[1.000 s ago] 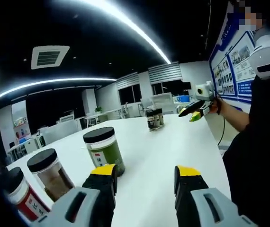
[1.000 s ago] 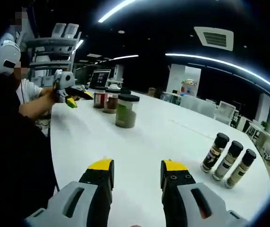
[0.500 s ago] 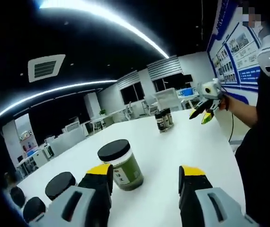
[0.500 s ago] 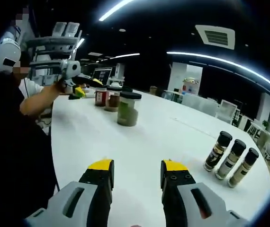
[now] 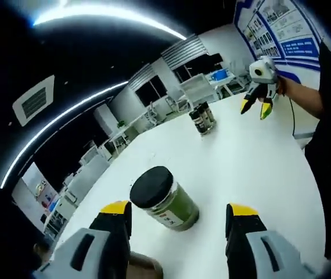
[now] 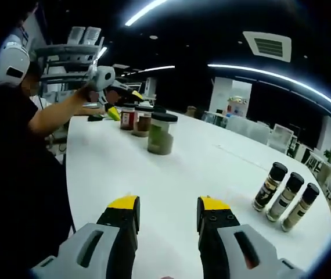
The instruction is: Pick up the mixed condiments and ingredients on the table and sort them into separate groups
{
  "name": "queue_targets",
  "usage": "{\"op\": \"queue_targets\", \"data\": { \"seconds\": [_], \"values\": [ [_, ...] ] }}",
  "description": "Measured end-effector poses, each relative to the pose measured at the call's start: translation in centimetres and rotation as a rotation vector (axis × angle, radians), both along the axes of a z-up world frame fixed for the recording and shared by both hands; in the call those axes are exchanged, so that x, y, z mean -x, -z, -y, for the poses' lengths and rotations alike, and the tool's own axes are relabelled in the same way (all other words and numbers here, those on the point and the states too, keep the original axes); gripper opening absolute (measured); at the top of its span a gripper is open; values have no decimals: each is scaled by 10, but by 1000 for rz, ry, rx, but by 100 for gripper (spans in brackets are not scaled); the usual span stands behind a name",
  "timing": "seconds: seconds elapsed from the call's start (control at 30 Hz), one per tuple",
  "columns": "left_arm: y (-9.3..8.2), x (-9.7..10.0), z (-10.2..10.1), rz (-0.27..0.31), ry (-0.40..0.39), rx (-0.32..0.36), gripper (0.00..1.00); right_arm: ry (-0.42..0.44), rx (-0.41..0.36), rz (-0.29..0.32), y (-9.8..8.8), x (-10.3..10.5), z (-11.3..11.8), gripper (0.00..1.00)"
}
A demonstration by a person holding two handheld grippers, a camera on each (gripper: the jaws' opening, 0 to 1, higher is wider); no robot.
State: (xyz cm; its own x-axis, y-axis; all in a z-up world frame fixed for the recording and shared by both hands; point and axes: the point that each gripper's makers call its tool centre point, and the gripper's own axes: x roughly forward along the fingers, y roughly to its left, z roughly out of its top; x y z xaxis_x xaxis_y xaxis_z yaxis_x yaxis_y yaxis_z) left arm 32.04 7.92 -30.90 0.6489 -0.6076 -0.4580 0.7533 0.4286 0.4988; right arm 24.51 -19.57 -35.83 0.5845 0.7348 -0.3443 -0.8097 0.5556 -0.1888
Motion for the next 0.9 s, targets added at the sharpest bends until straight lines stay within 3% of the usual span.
{"op": "queue_targets", "data": {
  "seconds": [0.23, 0.43, 0.67, 0.77, 0.9],
  "values": [
    [-1, -11, 8, -21, 32, -72, 70, -17, 9, -15, 4, 3, -3, 40],
    [8, -18, 11, -100, 70, -166, 78, -17, 9, -16, 2, 2, -5, 40],
    [3, -45, 13, -154, 69, -211, 78, -25, 26, -24, 7, 6, -4, 40],
    [1, -59, 14, -168, 53, -234, 83, -24, 27, -31, 9, 6, -4, 40],
    [5, -75, 16, -231, 59, -291, 83, -30, 29, -37, 11, 6, -7, 40]
  ]
}}
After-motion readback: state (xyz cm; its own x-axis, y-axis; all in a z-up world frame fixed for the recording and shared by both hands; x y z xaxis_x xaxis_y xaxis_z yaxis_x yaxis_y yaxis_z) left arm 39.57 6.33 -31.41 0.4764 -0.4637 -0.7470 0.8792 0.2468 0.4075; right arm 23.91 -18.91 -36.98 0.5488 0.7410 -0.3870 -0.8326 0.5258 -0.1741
